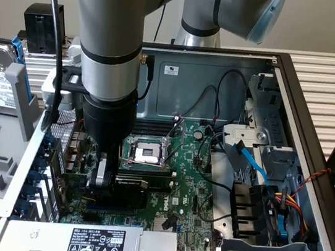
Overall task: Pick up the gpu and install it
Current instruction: 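Insert the gpu into the slot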
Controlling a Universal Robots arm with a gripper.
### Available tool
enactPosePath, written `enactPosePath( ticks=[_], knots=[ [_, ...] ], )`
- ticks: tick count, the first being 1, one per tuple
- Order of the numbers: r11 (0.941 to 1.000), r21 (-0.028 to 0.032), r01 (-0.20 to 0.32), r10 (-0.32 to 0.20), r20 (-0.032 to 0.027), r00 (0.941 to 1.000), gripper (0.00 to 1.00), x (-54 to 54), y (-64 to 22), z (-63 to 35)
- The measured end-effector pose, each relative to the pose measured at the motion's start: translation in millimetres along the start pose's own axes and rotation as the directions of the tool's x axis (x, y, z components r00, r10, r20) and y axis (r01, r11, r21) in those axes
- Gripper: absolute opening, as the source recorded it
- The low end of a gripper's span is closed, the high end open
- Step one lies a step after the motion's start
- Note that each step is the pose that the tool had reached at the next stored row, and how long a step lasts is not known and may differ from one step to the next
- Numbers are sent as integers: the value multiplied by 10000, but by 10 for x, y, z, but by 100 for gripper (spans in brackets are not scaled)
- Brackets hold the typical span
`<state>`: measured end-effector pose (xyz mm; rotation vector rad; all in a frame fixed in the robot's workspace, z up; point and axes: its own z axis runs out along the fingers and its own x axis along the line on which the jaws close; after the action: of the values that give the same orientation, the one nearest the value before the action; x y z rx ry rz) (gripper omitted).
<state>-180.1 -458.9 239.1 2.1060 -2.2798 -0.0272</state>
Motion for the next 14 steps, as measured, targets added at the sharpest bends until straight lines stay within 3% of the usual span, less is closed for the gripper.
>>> enactPosePath(
  ticks=[12,13,14],
  knots=[
    [10000,17,-5,5,-9,10000,28,-1,5,0],
    [10000,23,-5,5,-7,10000,36,-1,4,1],
    [10000,24,-4,4,-9,10000,36,-1,4,0]
  ],
)
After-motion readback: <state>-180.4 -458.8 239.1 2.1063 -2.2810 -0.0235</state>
